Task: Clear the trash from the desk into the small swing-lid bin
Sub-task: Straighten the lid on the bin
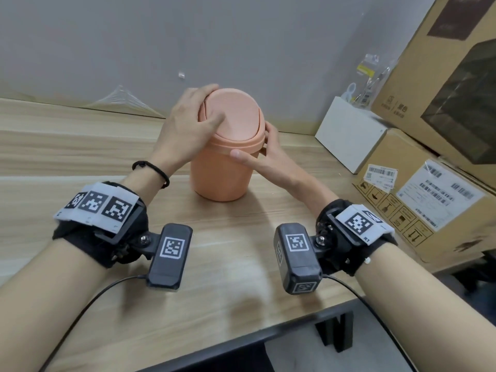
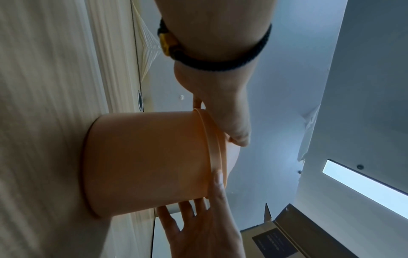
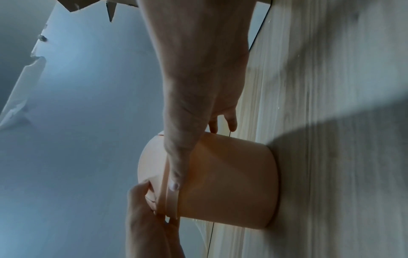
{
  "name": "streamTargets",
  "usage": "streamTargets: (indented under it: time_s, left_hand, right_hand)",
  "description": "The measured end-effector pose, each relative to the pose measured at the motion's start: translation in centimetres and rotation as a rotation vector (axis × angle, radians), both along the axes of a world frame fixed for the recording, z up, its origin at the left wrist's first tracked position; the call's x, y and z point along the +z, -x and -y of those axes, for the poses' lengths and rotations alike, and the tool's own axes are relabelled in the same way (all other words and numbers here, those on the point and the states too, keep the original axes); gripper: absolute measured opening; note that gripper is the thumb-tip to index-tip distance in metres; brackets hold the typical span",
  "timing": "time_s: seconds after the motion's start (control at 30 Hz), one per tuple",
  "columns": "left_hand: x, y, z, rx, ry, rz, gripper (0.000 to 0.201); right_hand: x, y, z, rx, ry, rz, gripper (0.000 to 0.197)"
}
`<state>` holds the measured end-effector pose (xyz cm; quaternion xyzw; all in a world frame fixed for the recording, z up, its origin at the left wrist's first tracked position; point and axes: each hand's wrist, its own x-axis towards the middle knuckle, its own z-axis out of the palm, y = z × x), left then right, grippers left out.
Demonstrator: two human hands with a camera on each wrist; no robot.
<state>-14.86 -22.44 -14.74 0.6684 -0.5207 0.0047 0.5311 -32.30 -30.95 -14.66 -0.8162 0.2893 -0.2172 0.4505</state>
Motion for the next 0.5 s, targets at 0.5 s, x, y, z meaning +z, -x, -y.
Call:
streamTargets:
  time_s: [0.5]
  left_hand:
    - [0.0, -4.1, -3.0, -0.04, 0.004, -0.337, 0.046]
  right_hand:
    - [-1.9, -7.0, -1.9, 0.035, -0.151, 0.167, 0.105]
